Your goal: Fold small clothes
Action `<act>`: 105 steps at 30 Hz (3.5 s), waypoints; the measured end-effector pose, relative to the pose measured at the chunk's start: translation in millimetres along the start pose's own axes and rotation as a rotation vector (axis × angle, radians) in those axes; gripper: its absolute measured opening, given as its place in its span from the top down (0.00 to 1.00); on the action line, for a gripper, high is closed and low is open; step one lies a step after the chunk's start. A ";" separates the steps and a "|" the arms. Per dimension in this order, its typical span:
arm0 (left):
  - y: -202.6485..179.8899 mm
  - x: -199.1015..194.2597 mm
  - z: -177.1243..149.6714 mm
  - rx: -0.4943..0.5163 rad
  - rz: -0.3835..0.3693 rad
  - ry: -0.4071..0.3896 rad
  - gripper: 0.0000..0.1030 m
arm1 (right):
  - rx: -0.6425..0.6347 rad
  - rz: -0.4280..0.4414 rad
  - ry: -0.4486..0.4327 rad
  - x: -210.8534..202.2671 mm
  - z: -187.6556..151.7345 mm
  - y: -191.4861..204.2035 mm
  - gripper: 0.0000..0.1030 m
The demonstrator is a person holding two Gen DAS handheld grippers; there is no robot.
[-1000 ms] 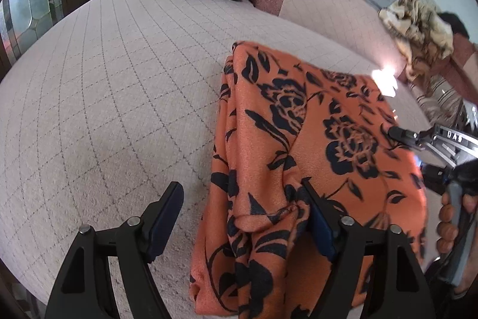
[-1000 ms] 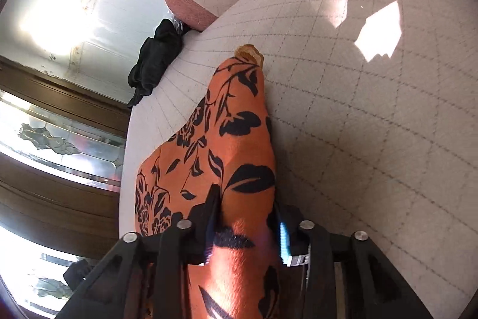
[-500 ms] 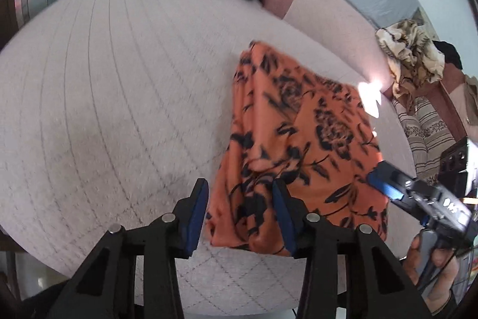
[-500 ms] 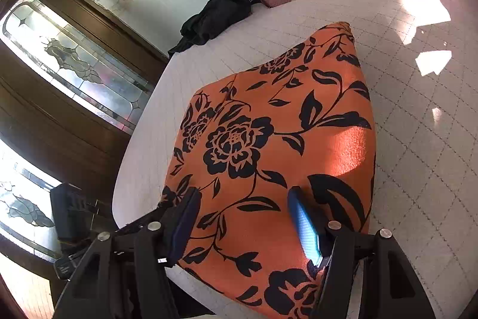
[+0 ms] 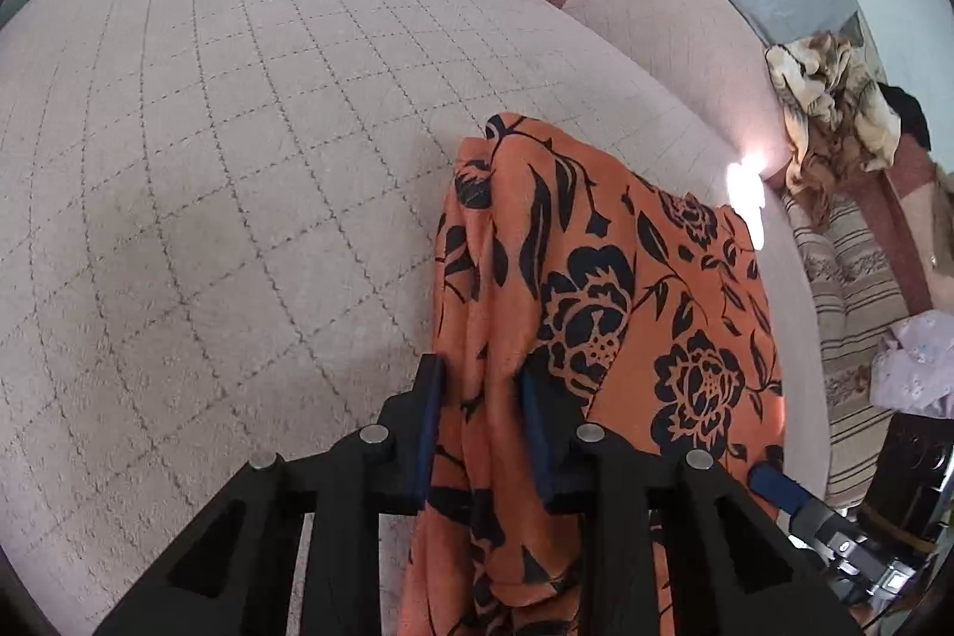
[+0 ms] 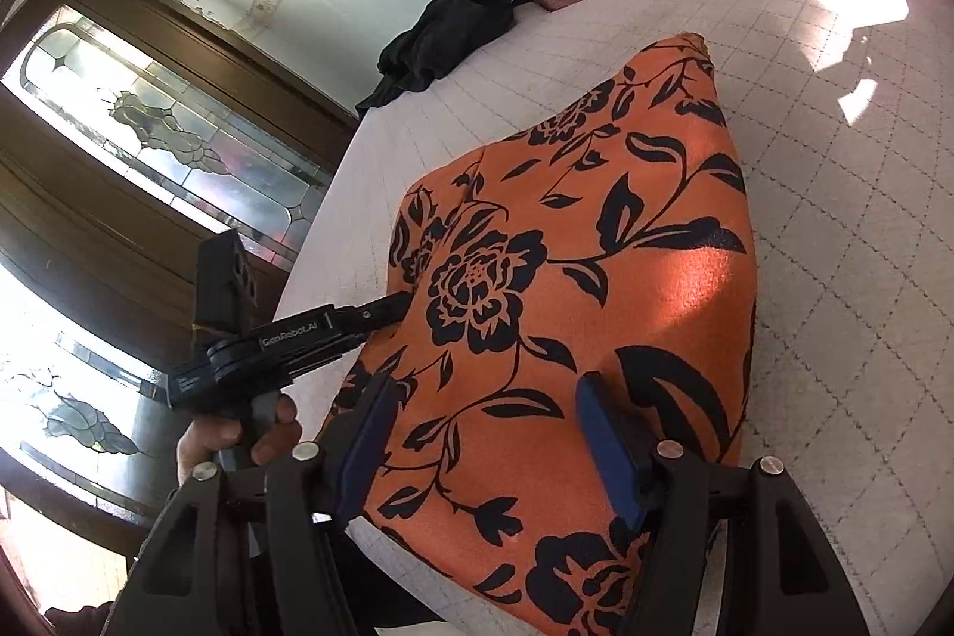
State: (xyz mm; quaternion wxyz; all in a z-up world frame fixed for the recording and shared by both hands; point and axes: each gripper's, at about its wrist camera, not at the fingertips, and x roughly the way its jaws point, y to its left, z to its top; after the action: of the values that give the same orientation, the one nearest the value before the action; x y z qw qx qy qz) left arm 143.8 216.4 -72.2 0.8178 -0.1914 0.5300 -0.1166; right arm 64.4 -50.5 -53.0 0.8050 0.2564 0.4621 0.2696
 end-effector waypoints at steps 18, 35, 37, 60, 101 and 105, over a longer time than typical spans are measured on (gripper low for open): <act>-34.6 -66.0 -56.4 0.157 0.285 -0.191 0.35 | 0.110 -0.041 -0.124 -63.1 -11.3 -32.0 0.28; -38.1 -76.0 -62.0 0.194 0.269 -0.190 0.33 | 0.217 -0.068 -0.083 -55.8 -15.6 -58.3 0.21; -36.2 -72.9 -53.8 0.192 0.228 -0.177 0.32 | 0.236 -0.059 -0.065 -47.9 -8.8 -65.0 0.21; -74.7 -26.1 -26.1 0.193 0.040 -0.129 0.79 | -0.019 -0.057 0.005 -13.0 55.4 -30.5 0.66; -147.8 22.7 -25.9 0.285 0.243 -0.149 0.25 | -0.009 -0.300 -0.150 -72.0 93.5 -86.2 0.13; -141.9 37.5 -27.1 0.275 0.251 -0.100 0.25 | 0.086 -0.314 -0.100 -53.9 87.6 -117.5 0.13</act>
State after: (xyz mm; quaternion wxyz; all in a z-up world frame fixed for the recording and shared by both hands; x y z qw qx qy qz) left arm 136.3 68.9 -50.9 0.8698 -0.0158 0.4875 -0.0751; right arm 141.8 -185.9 -59.5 0.8475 0.2285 0.4669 0.1075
